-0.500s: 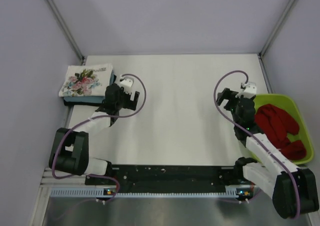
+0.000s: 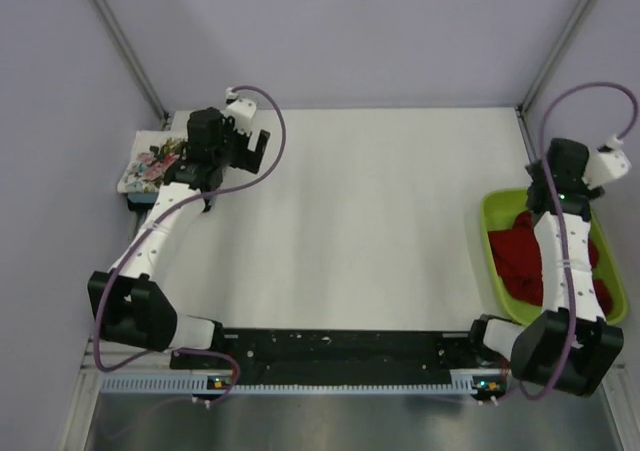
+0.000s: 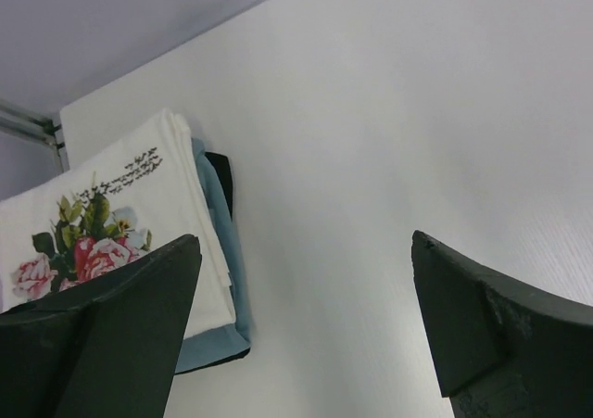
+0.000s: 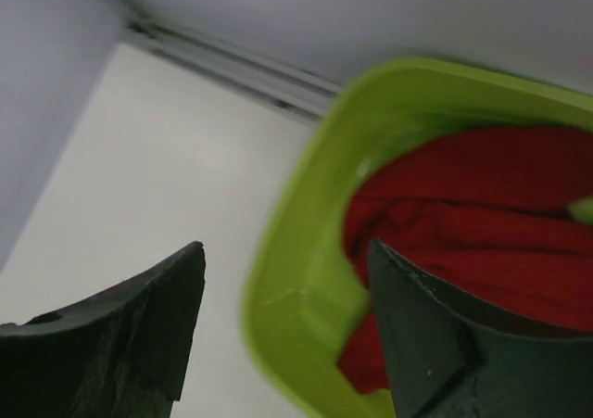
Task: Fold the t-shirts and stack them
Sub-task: Grab crumpled tshirt from bin with the right arm
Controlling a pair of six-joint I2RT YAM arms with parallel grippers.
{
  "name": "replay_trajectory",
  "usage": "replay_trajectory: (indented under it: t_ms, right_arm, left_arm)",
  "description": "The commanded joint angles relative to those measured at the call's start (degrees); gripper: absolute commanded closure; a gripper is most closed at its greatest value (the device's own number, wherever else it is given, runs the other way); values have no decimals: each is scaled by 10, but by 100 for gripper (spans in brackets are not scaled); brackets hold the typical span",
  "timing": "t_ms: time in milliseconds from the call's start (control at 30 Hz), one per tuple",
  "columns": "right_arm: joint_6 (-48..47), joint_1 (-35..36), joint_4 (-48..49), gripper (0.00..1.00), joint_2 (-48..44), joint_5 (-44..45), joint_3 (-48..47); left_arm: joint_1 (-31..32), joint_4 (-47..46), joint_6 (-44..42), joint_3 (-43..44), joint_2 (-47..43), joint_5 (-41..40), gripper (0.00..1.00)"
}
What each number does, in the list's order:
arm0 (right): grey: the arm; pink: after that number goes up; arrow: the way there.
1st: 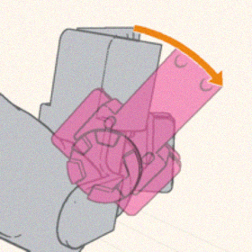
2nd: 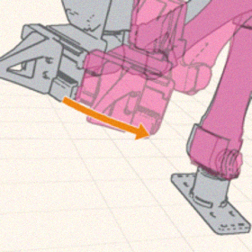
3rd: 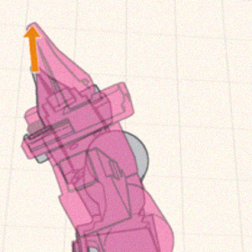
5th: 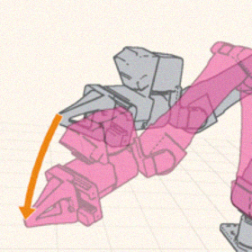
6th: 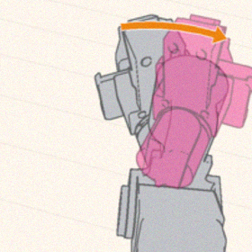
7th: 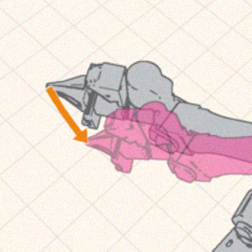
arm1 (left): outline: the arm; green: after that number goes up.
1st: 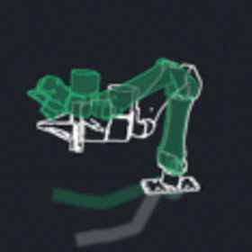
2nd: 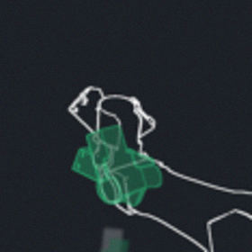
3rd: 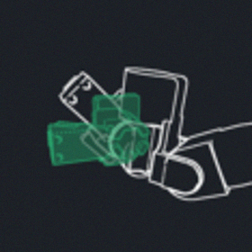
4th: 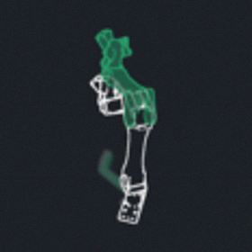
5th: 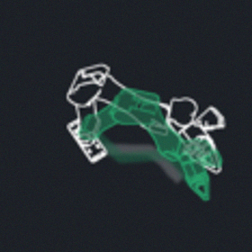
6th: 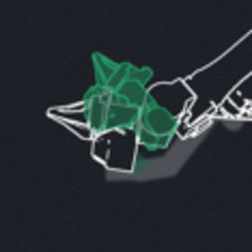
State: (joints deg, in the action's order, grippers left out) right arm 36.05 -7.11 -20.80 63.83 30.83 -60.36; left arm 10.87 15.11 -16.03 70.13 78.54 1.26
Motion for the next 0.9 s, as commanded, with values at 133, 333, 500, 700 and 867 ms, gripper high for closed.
replay_trajectory:
  t_ms: [133, 333, 500, 700, 867]
  right_arm:
    - [161, -220, -167, 19, 89, -54, 96]
    - [133, -247, -108, 22, 197, -108, 96]
    - [124, -281, -6, 100, 198, -215, 159]
    - [95, -293, 44, 100, 27, -209, 202]
    - [13, -270, 63, 100, -143, -184, 144]
  left_arm:
    - [-2, 125, -10, 14, 35, 53, 1]
    - [-2, 141, -28, 13, 33, 88, 1]
    - [-2, 151, -45, 13, 24, 74, 1]
    - [-3, 148, -59, 8, 1, 67, 1]
    - [-4, 138, -67, 6, -18, 31, 1]
